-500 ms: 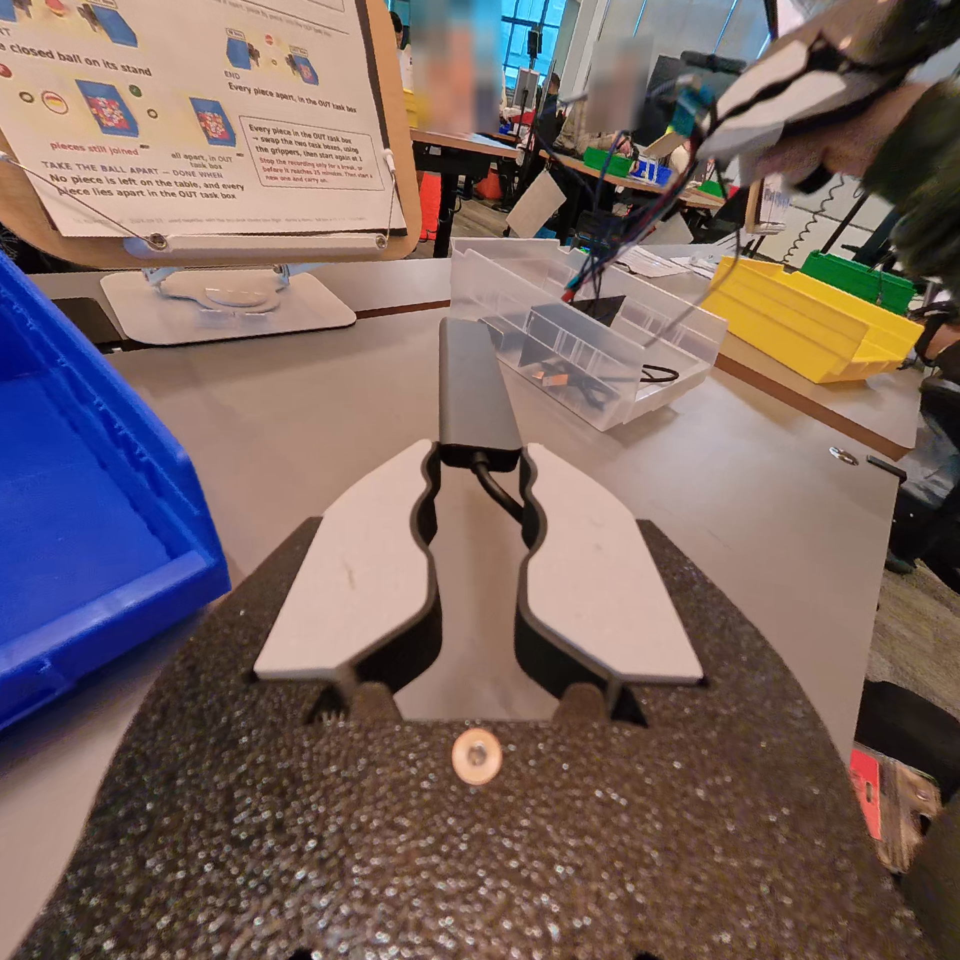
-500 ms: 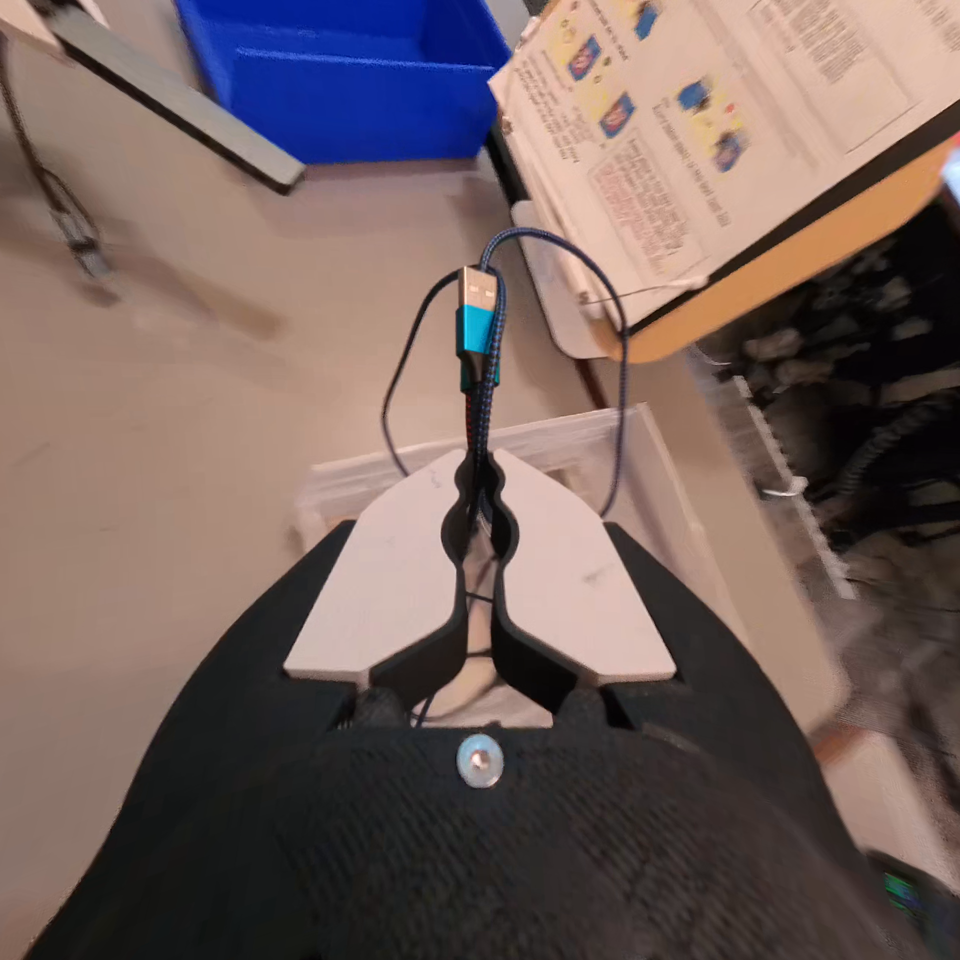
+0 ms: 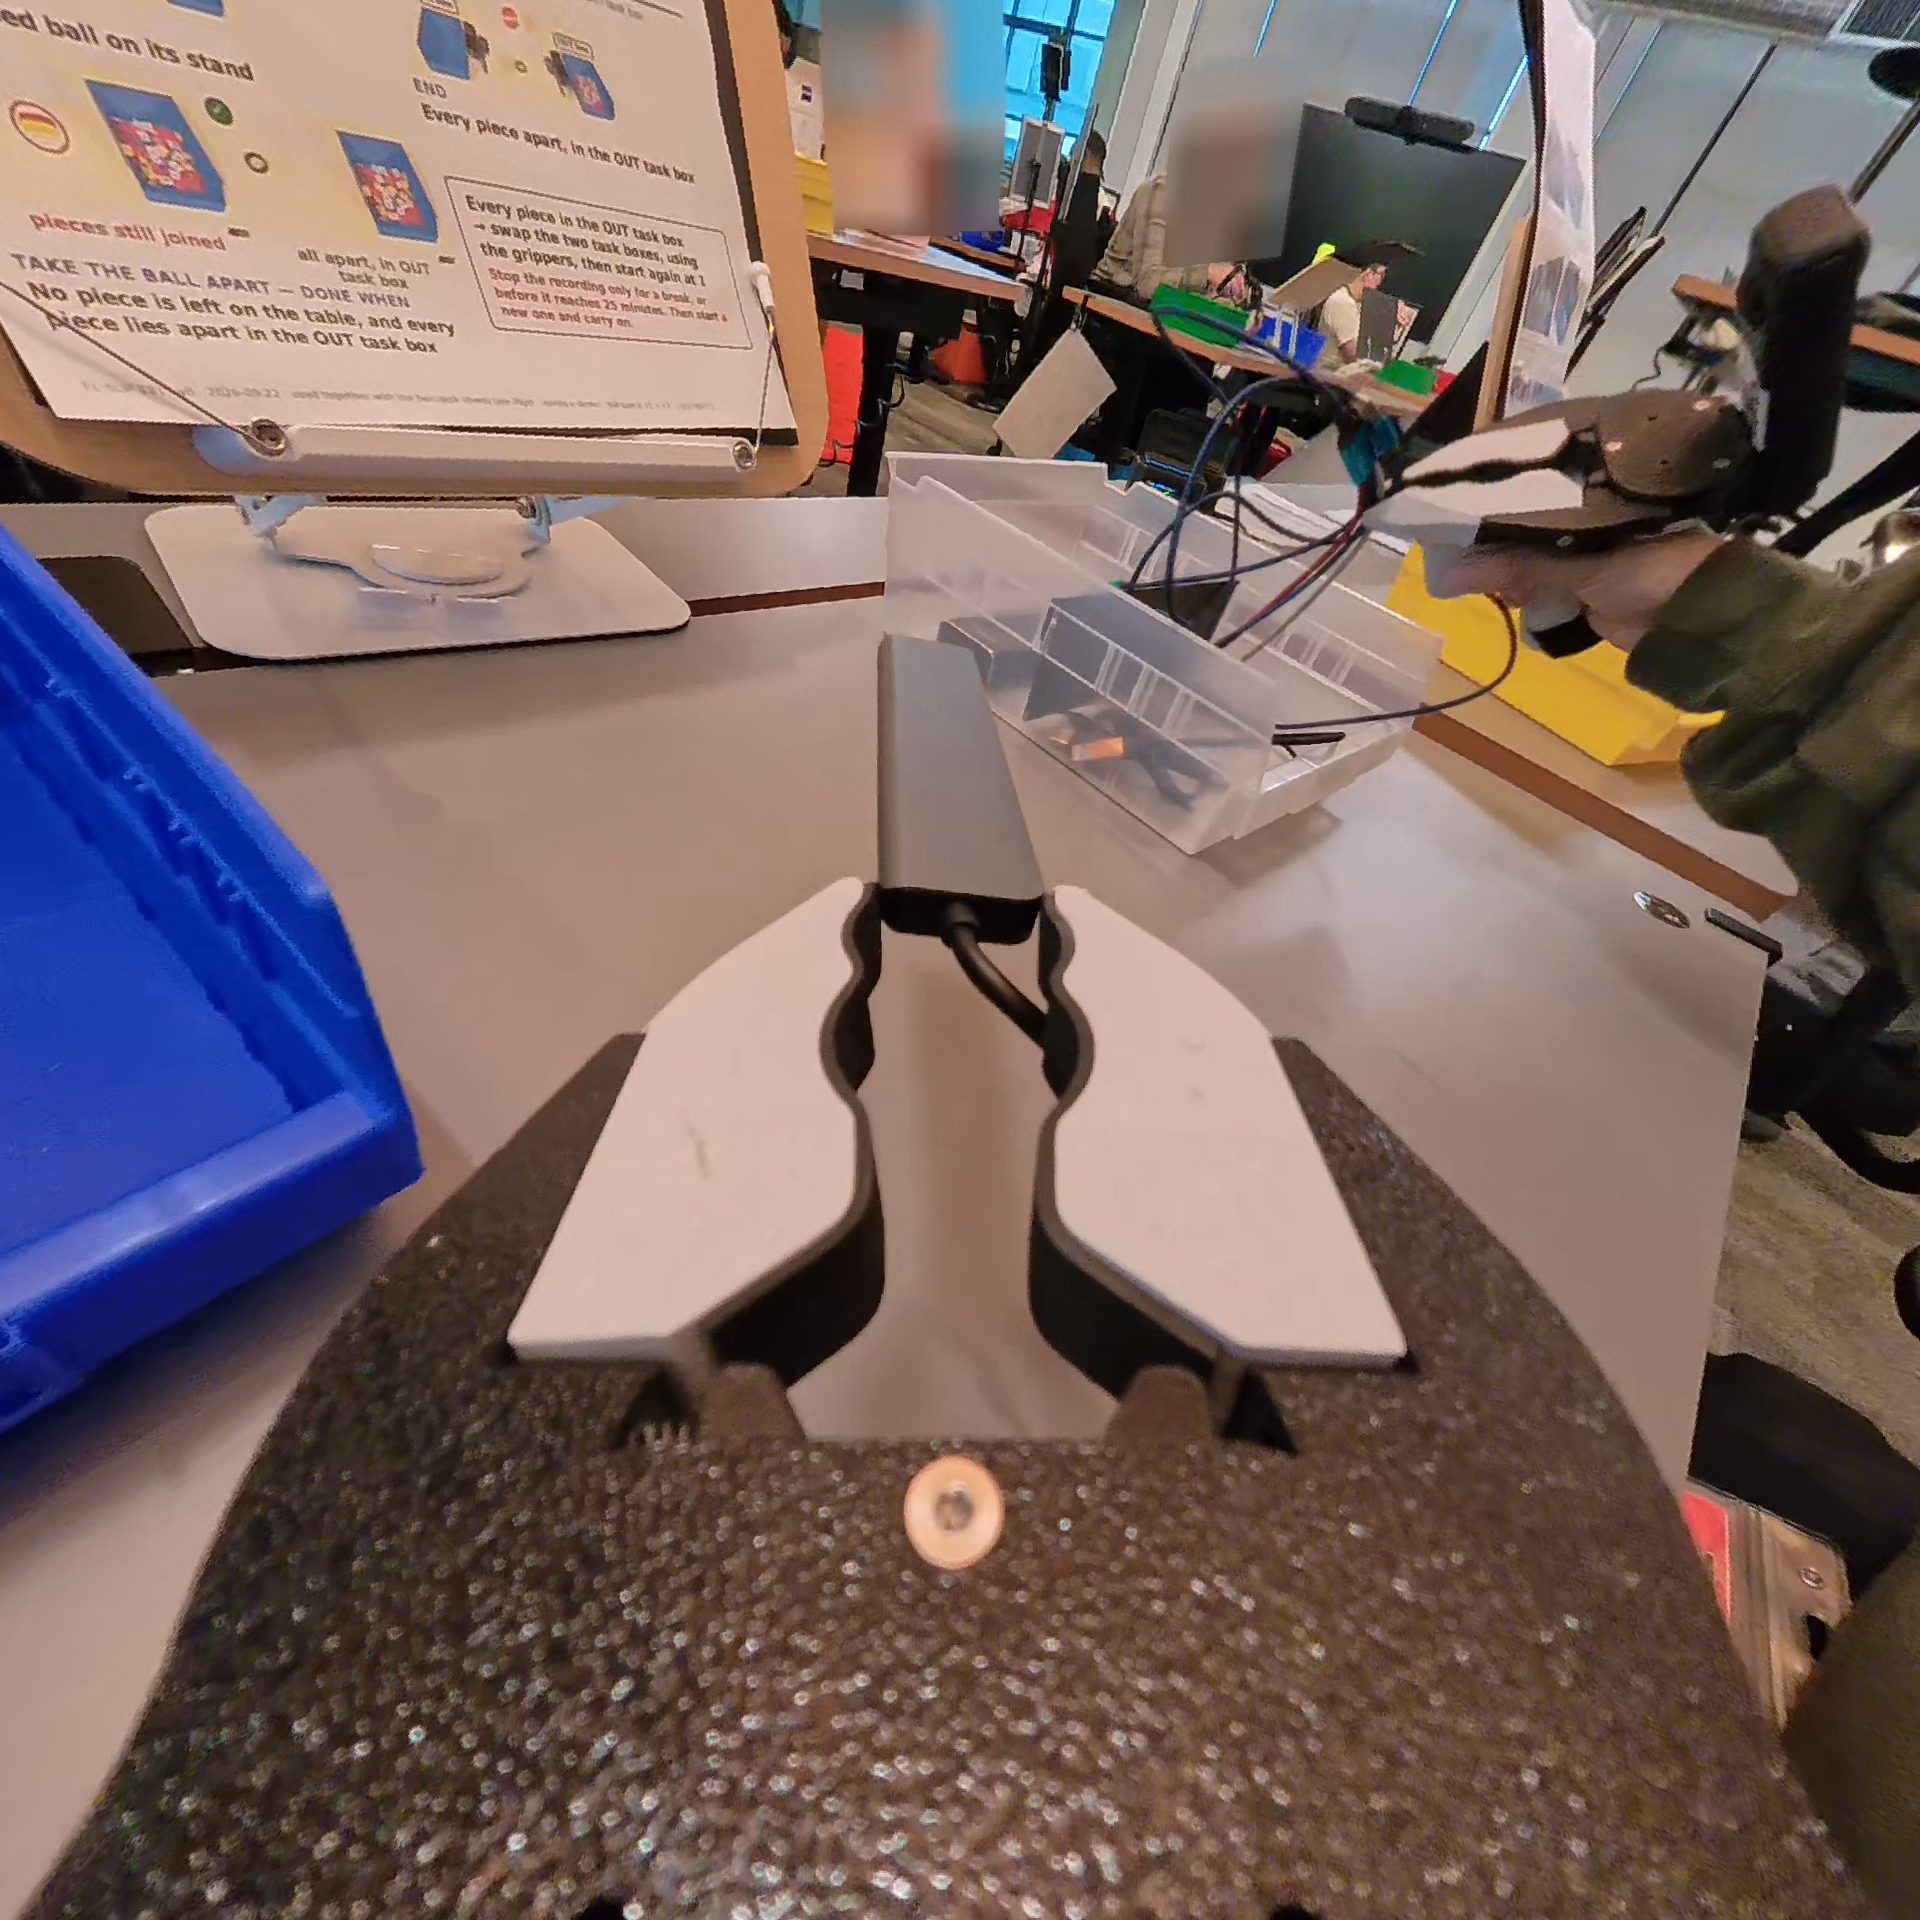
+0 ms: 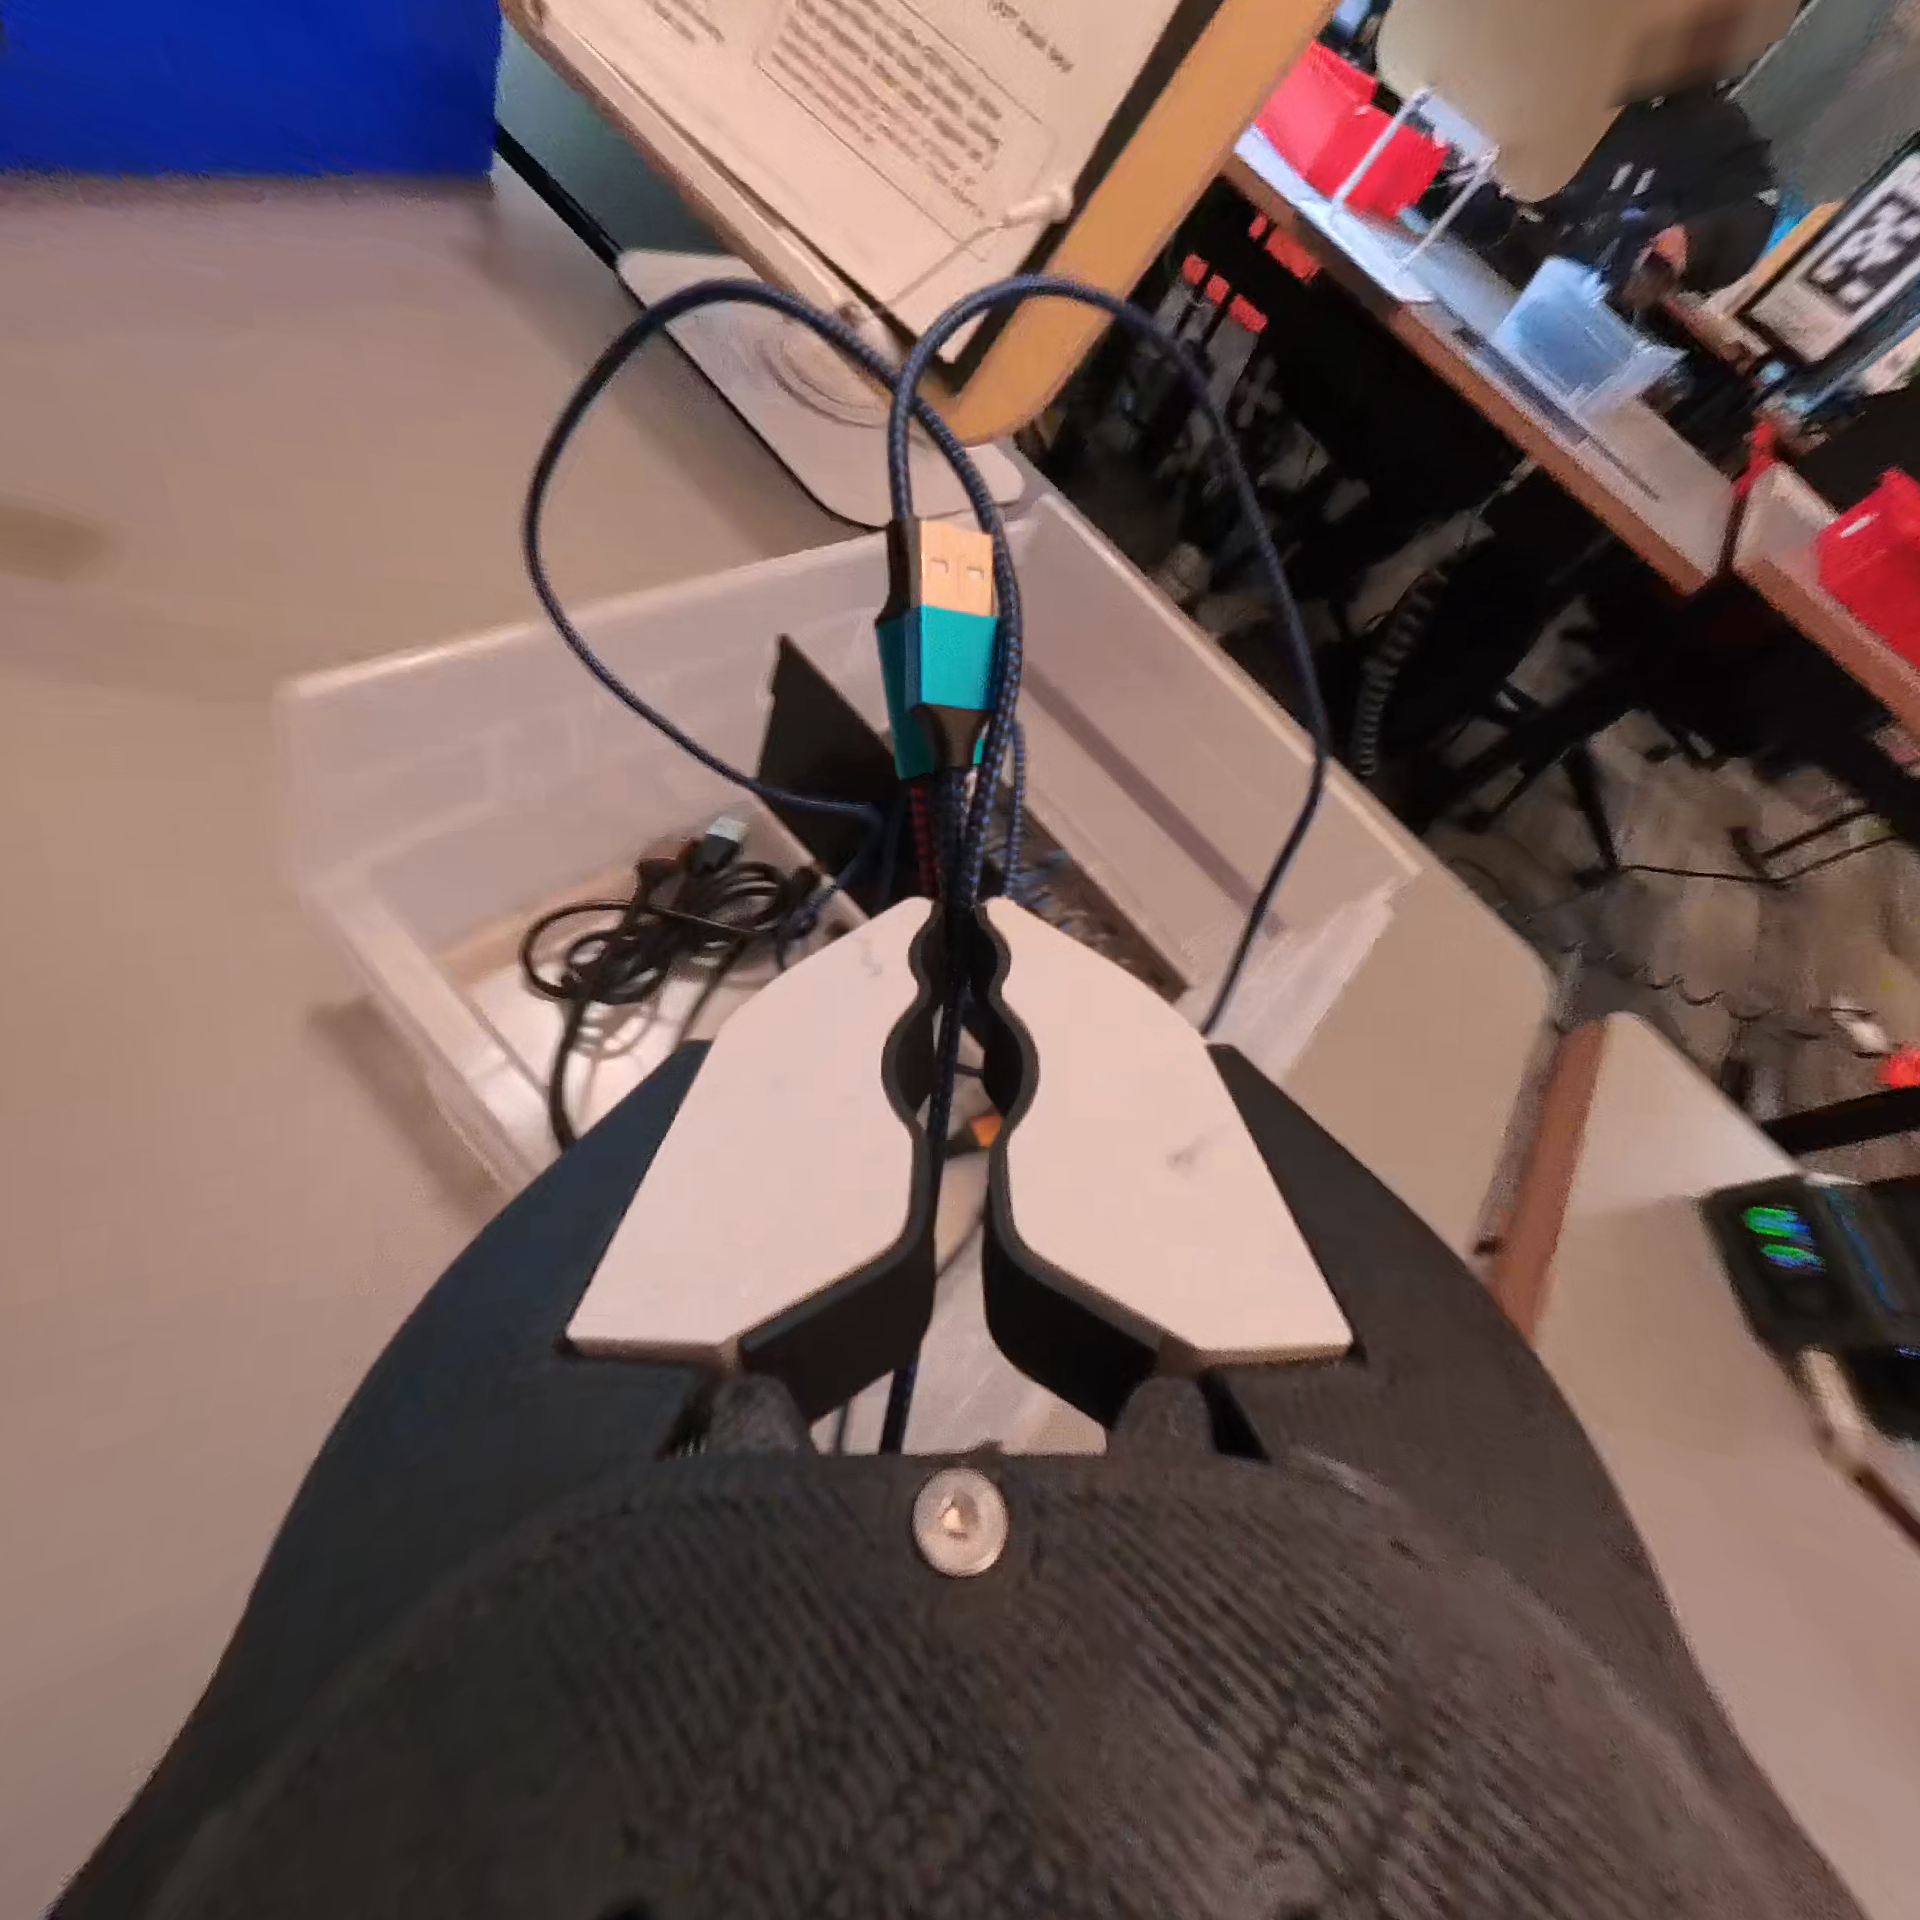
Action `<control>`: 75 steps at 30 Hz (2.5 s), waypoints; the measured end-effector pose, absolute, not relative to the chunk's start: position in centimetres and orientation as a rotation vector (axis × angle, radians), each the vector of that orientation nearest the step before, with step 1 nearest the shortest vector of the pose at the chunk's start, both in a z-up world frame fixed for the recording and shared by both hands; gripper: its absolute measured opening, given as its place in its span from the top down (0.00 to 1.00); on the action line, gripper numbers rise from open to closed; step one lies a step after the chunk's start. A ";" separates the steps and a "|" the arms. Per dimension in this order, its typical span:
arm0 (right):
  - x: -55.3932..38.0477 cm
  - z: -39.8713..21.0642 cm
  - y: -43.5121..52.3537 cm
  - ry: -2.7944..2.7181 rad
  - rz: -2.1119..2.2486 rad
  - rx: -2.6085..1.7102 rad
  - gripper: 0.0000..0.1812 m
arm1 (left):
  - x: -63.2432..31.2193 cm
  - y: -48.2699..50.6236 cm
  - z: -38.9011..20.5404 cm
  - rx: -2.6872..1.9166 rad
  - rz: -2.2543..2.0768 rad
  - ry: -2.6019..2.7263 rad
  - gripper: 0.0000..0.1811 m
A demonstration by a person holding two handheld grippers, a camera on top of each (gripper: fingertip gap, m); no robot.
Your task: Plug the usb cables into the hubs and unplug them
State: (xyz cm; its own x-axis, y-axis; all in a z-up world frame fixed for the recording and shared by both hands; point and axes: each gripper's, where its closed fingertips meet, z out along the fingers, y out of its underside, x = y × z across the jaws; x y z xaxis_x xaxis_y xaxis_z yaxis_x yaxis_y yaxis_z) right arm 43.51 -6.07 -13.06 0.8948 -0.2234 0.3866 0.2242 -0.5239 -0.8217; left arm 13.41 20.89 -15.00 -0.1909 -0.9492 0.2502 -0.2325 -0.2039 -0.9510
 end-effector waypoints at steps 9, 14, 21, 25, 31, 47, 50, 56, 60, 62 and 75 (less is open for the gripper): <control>39.4 -17.9 -3.7 -0.254 -0.352 -2.303 0.98 | 13.6 20.4 -15.4 -1.436 -1.426 1.441 0.85; 37.7 -18.7 -5.2 -0.310 -0.242 -2.295 0.98 | 13.5 20.0 -15.0 -1.416 -1.424 1.448 0.85; 35.1 -16.9 -8.6 -0.221 -0.007 -2.069 0.98 | 13.4 20.3 -15.0 -1.422 -1.429 1.438 0.85; 35.6 -15.9 -9.3 -0.204 0.046 -2.089 0.98 | 13.4 20.6 -15.0 -1.430 -1.428 1.429 0.85; 40.2 -14.1 -5.1 -0.184 -0.237 -2.211 0.98 | 13.4 20.7 -15.1 -1.431 -1.419 1.430 0.85; 38.1 -20.9 0.4 -0.154 -0.252 -2.495 0.76 | 13.7 19.0 -15.1 -1.404 -1.447 1.480 0.85; 36.7 -19.8 -1.4 -0.133 -0.099 -2.634 0.62 | 13.6 19.0 -14.9 -1.396 -1.446 1.476 0.85; 38.2 -15.9 -3.1 -0.197 -0.258 -2.757 0.63 | 13.7 19.4 -15.1 -1.409 -1.442 1.467 0.85; 36.3 -15.7 -3.7 -0.301 -0.226 -2.841 0.53 | 13.8 19.2 -15.2 -1.410 -1.436 1.476 0.85; 35.3 -15.9 -4.7 -0.315 -0.157 -2.899 0.49 | 13.8 19.2 -15.2 -1.408 -1.435 1.477 0.85; 37.2 -9.8 -5.5 -0.267 -0.373 -2.867 0.47 | 13.9 19.0 -15.3 -1.408 -1.445 1.484 0.85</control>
